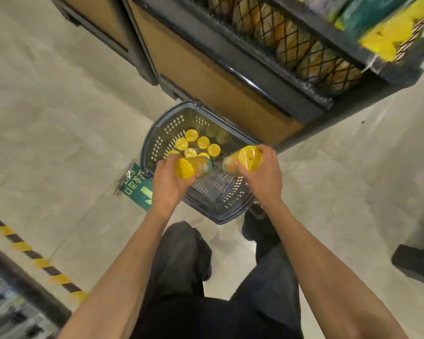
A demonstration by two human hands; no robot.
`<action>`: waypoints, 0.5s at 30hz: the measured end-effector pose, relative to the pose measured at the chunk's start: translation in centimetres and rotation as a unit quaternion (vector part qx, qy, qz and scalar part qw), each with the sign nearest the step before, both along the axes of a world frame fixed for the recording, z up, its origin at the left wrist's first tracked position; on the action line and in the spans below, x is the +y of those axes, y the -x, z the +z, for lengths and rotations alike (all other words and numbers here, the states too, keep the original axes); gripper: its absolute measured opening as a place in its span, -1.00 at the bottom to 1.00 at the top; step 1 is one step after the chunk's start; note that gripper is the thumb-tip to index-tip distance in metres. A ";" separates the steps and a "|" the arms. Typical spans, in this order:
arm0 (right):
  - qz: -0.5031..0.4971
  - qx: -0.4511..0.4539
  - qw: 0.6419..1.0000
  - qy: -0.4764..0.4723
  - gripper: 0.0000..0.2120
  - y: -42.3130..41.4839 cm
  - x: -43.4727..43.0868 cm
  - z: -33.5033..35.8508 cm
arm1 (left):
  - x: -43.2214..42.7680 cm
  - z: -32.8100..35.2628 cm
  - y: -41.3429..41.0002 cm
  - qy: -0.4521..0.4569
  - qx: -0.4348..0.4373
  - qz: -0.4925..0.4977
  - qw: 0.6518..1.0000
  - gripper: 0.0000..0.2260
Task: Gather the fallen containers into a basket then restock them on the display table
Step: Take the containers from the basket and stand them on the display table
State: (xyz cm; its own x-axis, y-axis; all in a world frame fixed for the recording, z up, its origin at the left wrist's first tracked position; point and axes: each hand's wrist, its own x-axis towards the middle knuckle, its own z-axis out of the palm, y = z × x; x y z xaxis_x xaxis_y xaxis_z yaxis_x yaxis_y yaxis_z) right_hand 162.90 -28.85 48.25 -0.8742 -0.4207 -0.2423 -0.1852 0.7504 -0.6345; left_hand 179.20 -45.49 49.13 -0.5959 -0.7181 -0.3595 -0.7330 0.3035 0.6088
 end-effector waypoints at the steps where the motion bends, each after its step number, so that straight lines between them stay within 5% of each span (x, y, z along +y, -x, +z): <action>1: -0.004 0.003 1.000 0.011 -0.32 -0.3 0.4 2.3 | 0.4 2.1 -0.3 0.000 0.013 -0.002 1.000 -0.43; 15: -0.086 0.088 0.985 0.125 -0.33 -3.1 9.2 24.0 | 6.0 26.6 -0.1 0.097 0.115 0.000 0.989 -0.40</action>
